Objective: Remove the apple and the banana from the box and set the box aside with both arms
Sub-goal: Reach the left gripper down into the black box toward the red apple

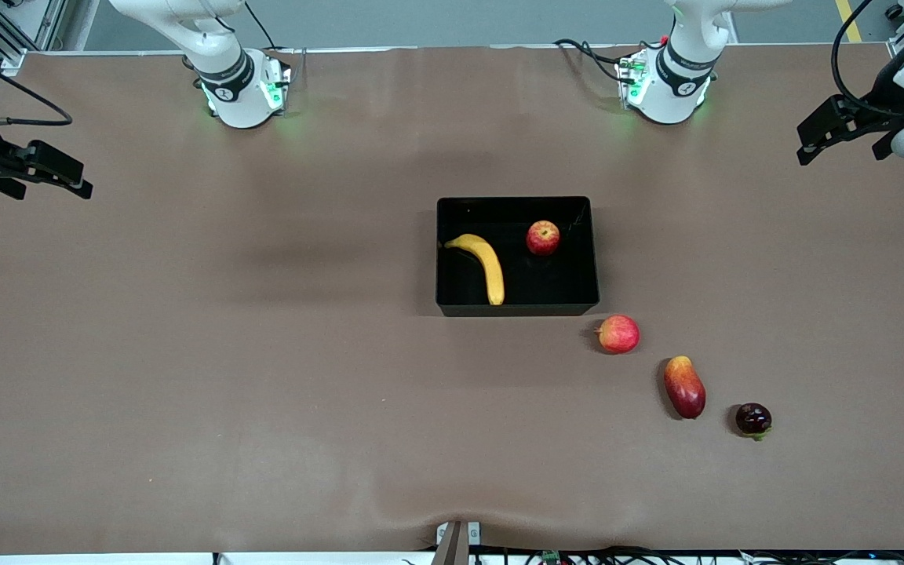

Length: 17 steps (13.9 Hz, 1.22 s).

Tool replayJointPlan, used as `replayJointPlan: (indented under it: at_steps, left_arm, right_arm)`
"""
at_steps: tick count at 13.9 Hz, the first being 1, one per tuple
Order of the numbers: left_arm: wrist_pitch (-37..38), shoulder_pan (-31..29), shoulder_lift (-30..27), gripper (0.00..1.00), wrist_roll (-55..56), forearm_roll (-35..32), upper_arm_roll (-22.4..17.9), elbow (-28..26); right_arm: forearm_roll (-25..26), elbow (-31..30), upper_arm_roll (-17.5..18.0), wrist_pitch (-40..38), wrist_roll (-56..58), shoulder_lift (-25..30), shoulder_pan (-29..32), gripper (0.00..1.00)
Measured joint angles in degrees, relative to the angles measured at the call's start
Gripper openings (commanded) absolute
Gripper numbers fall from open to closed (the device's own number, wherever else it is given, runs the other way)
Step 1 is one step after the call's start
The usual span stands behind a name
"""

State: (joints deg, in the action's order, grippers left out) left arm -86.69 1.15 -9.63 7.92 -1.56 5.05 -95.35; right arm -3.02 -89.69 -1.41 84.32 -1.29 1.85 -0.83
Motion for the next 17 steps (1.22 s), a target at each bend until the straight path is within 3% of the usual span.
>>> replayJointPlan:
  at_steps: [7,12,17]
  left_arm:
    - [0.43,0.36,1.56,1.0,0.01,0.03,1.77,0.71]
    - [-2.79,1.85,7.74,1.0,12.31,0.19,9.14,0.68]
    - [-14.96,4.01,16.06,1.0,32.23,0.21,18.61,-3.57]
  right_arm:
    - [-0.02,-0.01,0.04,0.28,0.05,-0.2,-0.01,1.0]
    - [-0.03,-0.02,0.06,0.4,0.06,-0.25,-0.03,1.0]
    - [-0.04,-0.04,0.1,0.49,0.08,-0.46,-0.06,1.0]
